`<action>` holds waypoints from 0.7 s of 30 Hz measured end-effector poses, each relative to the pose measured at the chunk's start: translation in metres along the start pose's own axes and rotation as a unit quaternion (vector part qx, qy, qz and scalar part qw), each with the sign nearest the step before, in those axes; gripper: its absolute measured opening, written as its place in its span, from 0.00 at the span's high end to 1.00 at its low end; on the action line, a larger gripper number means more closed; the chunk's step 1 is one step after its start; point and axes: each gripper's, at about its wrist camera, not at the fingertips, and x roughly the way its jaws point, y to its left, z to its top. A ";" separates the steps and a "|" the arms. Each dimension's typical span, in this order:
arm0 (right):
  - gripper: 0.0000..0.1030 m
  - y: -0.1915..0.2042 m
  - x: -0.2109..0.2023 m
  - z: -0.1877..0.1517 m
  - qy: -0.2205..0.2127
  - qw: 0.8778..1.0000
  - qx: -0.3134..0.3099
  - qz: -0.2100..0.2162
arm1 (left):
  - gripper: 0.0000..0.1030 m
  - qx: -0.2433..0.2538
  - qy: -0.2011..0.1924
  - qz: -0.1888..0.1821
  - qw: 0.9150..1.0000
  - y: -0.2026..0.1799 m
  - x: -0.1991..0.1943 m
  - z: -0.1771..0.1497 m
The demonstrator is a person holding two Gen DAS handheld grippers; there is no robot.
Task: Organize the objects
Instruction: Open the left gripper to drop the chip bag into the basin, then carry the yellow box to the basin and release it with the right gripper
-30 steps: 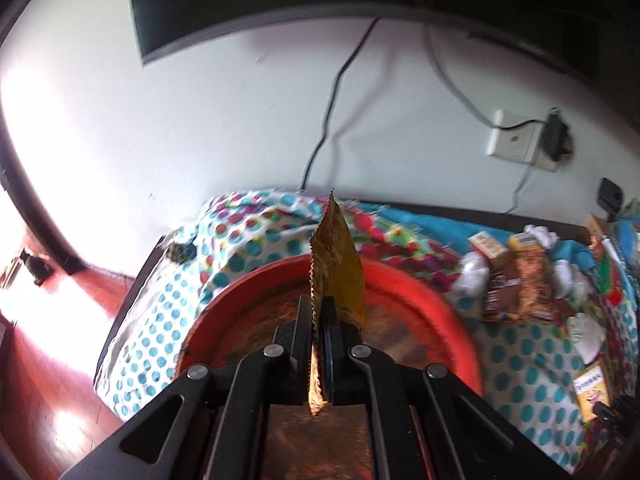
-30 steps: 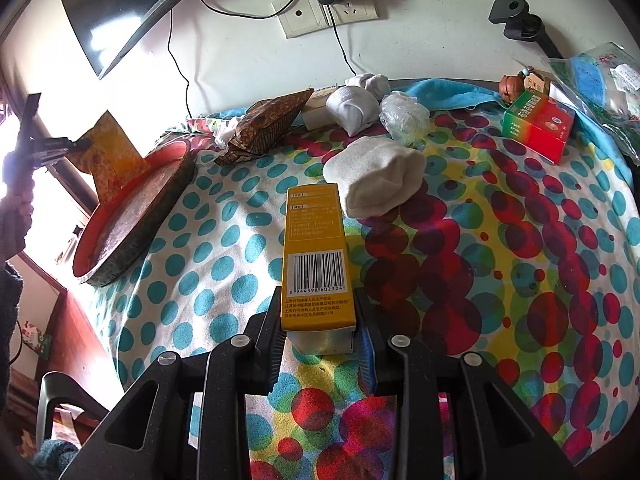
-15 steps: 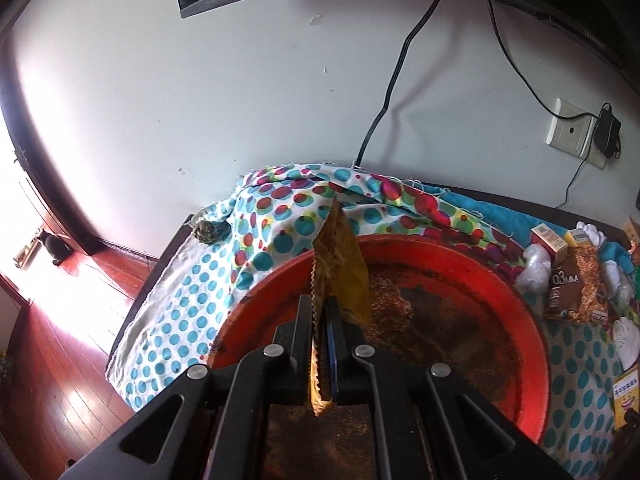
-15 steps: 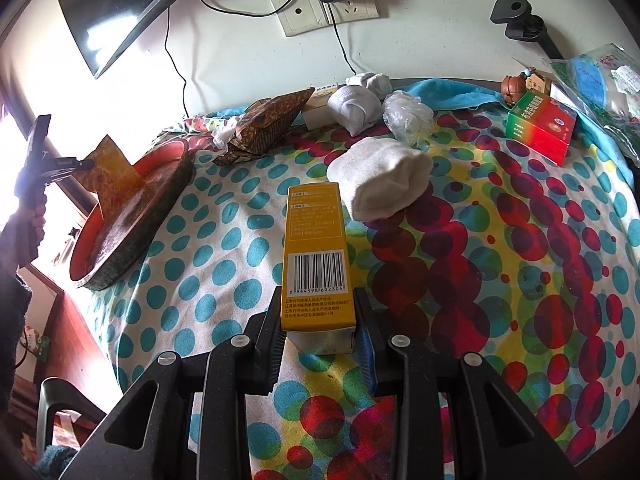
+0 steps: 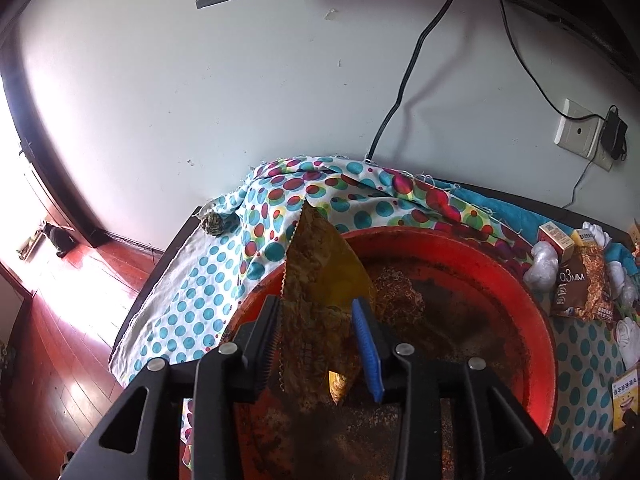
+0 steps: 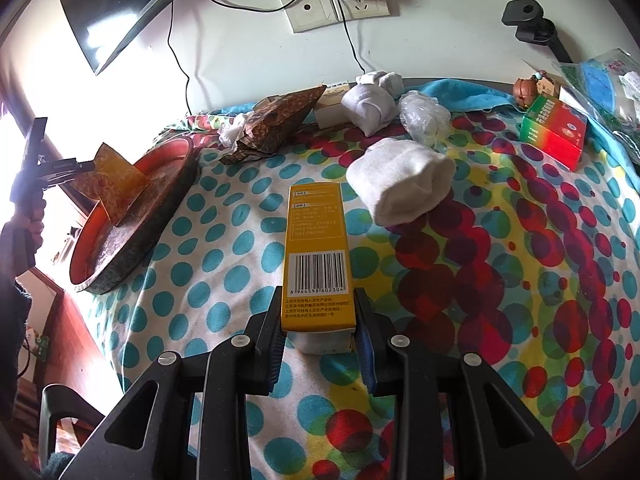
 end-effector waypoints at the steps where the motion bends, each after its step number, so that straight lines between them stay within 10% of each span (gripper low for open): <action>1: 0.72 0.002 0.001 0.000 0.001 1.000 -0.001 0.002 | 0.63 0.002 -0.001 0.001 1.000 -0.001 -0.002 0.000; 21: 0.73 0.067 -0.006 0.029 -0.020 0.997 -0.062 0.043 | 0.57 0.016 -0.022 -0.060 0.998 -0.029 -0.055 -0.017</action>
